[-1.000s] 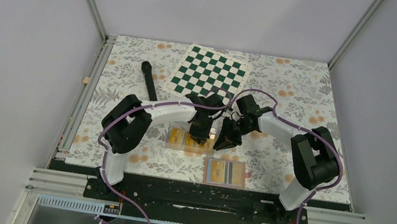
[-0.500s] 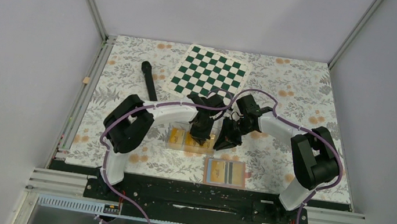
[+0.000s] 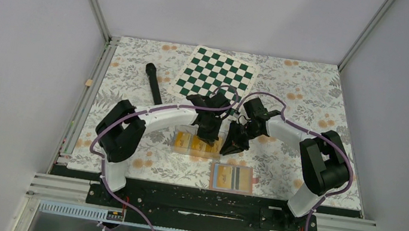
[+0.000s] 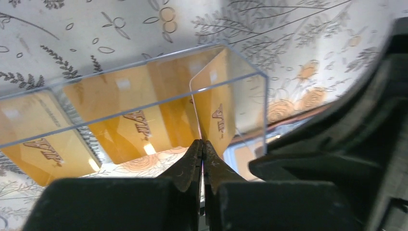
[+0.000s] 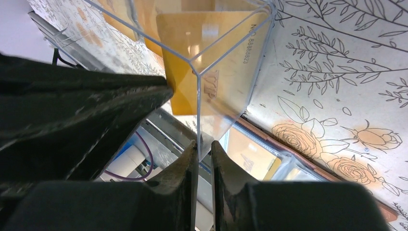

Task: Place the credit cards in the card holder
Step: Pick up the credit card from the storage box.

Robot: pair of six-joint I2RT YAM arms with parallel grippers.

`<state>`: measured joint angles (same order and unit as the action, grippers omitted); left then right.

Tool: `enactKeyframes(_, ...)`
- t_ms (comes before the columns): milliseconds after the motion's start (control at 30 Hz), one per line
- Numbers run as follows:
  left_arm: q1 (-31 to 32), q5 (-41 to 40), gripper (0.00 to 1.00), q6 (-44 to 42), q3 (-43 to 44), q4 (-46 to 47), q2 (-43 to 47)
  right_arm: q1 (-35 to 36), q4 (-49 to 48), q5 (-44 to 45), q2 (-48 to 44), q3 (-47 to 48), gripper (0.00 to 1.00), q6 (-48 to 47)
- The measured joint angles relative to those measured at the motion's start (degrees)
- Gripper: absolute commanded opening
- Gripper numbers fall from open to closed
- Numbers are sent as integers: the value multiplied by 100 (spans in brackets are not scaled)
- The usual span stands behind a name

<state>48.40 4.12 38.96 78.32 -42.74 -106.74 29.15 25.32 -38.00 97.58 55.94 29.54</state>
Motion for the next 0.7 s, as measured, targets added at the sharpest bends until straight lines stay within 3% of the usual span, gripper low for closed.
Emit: enactKeyframes(700,-68,675,7,452,-380,999,170,-2,-35,-28,7,-22,19,0)
